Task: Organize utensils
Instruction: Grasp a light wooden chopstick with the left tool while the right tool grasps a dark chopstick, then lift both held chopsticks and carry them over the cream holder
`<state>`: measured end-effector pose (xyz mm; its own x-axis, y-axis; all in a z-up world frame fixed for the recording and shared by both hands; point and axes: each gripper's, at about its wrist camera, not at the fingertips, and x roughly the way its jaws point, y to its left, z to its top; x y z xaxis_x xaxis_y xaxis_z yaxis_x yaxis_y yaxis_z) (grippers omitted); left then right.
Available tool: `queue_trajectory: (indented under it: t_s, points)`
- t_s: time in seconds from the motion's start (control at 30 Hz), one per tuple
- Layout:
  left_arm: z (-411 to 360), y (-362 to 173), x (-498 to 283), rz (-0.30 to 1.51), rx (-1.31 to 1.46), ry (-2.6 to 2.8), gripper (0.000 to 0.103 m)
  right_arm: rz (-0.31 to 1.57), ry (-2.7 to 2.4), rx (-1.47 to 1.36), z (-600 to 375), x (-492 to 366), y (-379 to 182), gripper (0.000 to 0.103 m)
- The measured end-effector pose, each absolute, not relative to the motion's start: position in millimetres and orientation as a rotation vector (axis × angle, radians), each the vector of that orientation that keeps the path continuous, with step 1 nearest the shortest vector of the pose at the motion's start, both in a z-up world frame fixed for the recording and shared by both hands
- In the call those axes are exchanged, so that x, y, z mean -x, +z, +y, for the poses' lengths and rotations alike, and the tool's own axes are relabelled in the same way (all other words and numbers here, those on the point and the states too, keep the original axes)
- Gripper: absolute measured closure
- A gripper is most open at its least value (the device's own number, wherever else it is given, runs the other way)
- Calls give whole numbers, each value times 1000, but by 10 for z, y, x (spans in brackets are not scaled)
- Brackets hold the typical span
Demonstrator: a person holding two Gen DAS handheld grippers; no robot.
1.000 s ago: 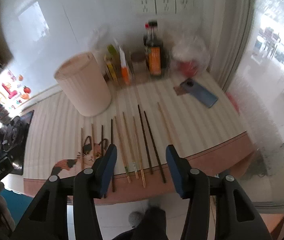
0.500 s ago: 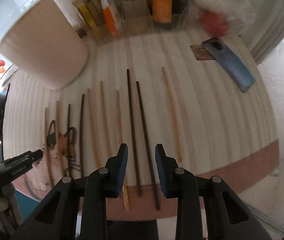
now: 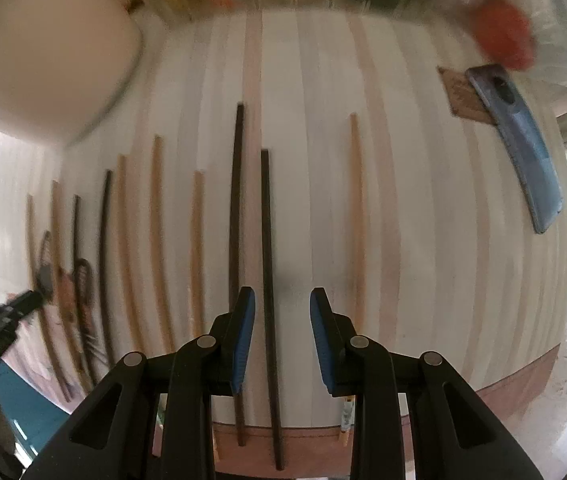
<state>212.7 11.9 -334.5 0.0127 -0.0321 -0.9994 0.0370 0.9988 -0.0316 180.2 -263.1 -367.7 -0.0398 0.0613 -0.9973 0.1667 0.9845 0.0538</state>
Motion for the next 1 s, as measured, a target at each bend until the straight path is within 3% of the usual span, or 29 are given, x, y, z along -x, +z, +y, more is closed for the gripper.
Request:
queue_trajectory:
  t_s: [0.1, 0.2, 1.0]
  points:
    - [139, -3379, -2131, 1558, 0, -62, 98, 1631, -90, -111, -2574, -1799, -3751, 73]
    - [125, -3411, -2113, 1556, -14, -83, 98, 1638, -120, -96, -2557, -1767, -3789, 96]
    - [-170, -3427, -2285, 1564, -126, -127, 98, 1704, -153, -134, -2615, -2005, -4051, 97]
